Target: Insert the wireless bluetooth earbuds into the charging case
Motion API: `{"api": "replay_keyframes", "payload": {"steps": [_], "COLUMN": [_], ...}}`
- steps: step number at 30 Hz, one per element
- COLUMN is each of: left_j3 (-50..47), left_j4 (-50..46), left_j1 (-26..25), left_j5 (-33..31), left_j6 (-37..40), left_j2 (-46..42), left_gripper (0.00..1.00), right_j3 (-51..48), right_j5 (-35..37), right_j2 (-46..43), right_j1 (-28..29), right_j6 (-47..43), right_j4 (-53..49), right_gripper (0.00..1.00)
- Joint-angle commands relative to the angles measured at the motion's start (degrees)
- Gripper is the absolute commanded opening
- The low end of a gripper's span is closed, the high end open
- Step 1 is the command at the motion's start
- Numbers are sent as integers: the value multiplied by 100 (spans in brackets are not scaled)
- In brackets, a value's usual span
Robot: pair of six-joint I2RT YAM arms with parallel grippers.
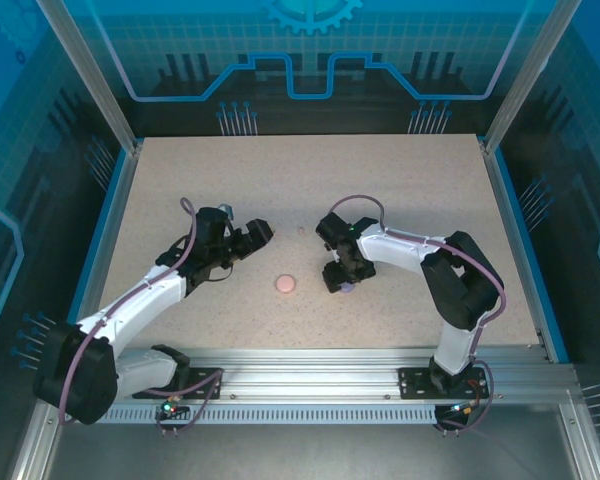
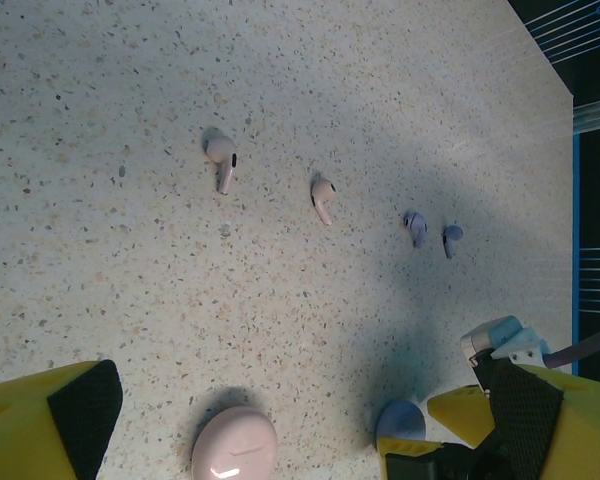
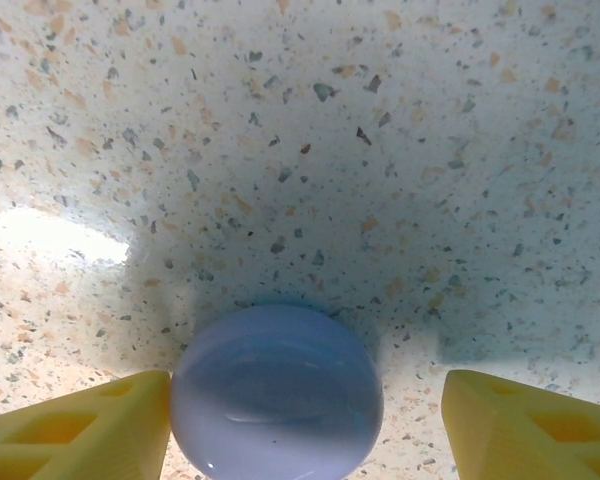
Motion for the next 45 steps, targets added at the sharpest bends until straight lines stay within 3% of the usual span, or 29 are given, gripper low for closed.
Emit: {"api": "replay_keyframes", "payload": {"steps": [1,16,37,40,45], "left_j3": [228,299,452,456,173], "left_j4": [1,78,299,489,1590], "left_j1": [-43,-51,-86,-164,-358], "left_j5": [178,226,214,245,159], "left_j6": [71,95,-109,-76,-357], "left_j2": [65,241,488,590,843], "left_gripper": [99,99,99,99,99], "right_j3": [115,106,15,-46,-37], "right_j5": [48,-67,12,-2,-113], "right_j2": [104,228,70,-112,-397], "right_j1": [71,145,156,83,-183], "right_j6": [-23,200,628,940,1631], "right_j4": [10,87,137,327,624], "right_gripper": [72,71,53,51,51]}}
